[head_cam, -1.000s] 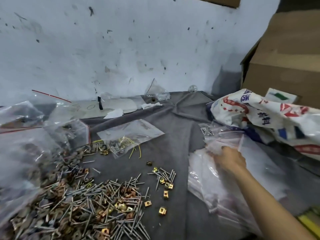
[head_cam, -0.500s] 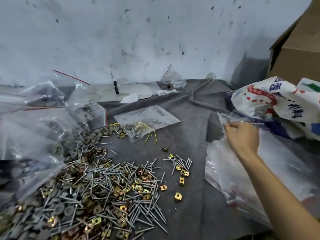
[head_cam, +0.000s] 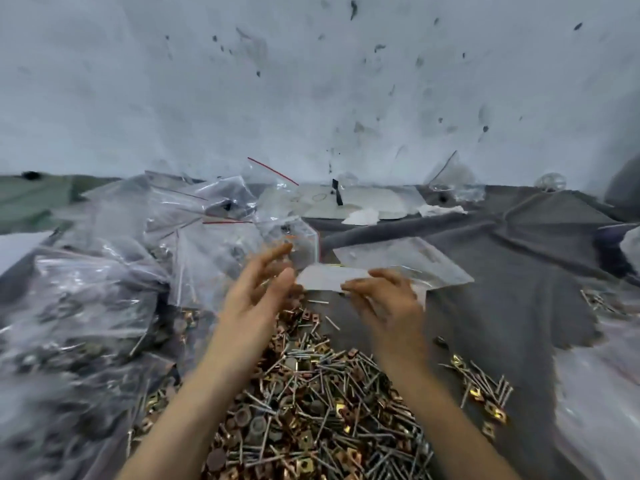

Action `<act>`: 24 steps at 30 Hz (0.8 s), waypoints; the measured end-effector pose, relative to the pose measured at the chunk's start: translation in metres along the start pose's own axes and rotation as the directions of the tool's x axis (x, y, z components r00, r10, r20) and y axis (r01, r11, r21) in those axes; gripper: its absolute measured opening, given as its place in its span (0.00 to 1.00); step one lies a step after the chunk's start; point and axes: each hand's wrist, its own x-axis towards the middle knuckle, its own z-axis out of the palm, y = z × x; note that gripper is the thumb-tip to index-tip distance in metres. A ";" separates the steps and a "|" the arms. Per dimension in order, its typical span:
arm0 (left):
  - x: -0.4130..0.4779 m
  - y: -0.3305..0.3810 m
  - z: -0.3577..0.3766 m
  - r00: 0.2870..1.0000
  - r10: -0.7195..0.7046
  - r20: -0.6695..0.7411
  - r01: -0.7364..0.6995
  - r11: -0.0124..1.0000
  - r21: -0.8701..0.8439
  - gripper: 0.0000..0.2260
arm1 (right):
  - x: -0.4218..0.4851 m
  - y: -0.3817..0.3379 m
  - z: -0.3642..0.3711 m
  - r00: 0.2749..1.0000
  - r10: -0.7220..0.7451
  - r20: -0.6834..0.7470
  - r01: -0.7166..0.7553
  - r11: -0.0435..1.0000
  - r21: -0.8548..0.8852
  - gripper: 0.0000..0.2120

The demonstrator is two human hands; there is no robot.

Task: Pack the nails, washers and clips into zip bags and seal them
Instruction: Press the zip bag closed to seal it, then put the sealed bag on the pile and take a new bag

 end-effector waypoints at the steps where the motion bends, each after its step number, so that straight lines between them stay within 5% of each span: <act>1: 0.001 -0.008 0.000 0.999 -0.046 -0.020 0.047 0.998 0.037 0.15 | -0.008 -0.002 0.004 0.998 0.015 0.055 -0.018 0.999 0.040 0.06; 4: 0.002 -0.031 -0.007 0.991 -0.126 -0.043 0.133 0.971 0.201 0.17 | -0.013 0.007 0.005 0.989 0.064 0.133 -0.076 0.993 0.088 0.04; 8: -0.009 -0.044 -0.013 0.975 -0.223 0.012 0.220 0.969 0.109 0.16 | -0.018 0.004 0.000 0.957 0.245 0.153 -0.278 0.925 0.258 0.09; 11: -0.015 -0.045 -0.010 0.976 -0.155 0.151 0.112 0.959 0.260 0.23 | -0.017 0.002 -0.003 0.888 0.424 0.176 -0.459 0.807 0.371 0.11; 14: -0.014 -0.045 -0.008 0.998 0.006 0.055 -0.028 0.913 0.406 0.14 | -0.015 -0.001 -0.009 0.859 0.444 0.255 -0.512 0.753 0.414 0.07; 16: -0.014 -0.044 -0.007 0.999 -0.004 -0.037 0.017 0.940 0.340 0.11 | -0.012 -0.002 -0.013 0.814 0.468 0.344 -0.581 0.653 0.486 0.05; 18: -0.013 -0.042 -0.007 0.993 -0.111 -0.036 0.114 0.989 0.093 0.08 | -0.010 -0.002 -0.015 0.763 0.483 0.430 -0.646 0.531 0.549 0.04; 24: -0.014 -0.042 -0.007 0.984 -0.135 0.116 0.149 0.982 -0.117 0.09 | -0.010 0.005 -0.015 0.754 0.525 0.395 -0.653 0.535 0.536 0.07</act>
